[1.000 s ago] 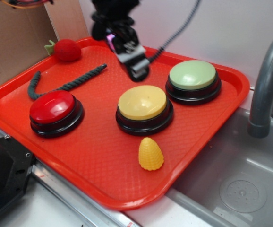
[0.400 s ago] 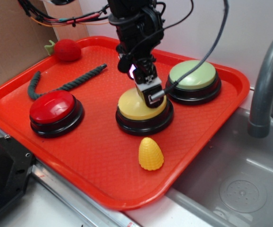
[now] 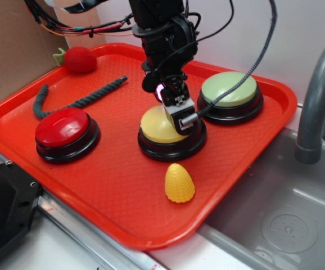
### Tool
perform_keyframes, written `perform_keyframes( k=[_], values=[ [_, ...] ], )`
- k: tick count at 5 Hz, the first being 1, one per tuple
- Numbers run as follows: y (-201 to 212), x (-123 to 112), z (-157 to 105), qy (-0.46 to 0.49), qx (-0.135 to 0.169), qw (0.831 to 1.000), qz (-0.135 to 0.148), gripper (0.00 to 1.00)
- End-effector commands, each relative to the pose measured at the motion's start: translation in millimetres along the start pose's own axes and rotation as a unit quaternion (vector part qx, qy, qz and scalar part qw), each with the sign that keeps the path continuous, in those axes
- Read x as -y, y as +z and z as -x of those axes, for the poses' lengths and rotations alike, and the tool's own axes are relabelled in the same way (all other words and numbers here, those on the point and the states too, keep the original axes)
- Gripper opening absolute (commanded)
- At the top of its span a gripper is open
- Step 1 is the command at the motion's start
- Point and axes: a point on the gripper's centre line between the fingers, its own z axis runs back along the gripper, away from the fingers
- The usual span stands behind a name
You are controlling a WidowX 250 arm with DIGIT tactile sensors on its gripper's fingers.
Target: Push the yellow button.
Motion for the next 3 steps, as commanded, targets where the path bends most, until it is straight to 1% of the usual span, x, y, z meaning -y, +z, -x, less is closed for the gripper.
perform_keyframes(
  k=[1, 3],
  values=[
    [29.0, 8.2, -11.0, -0.013, 0.021, 1.0, -0.003, 1.0],
    [56.2, 9.8, -12.1, -0.012, 0.037, 0.999, -0.014, 1.0]
  ],
)
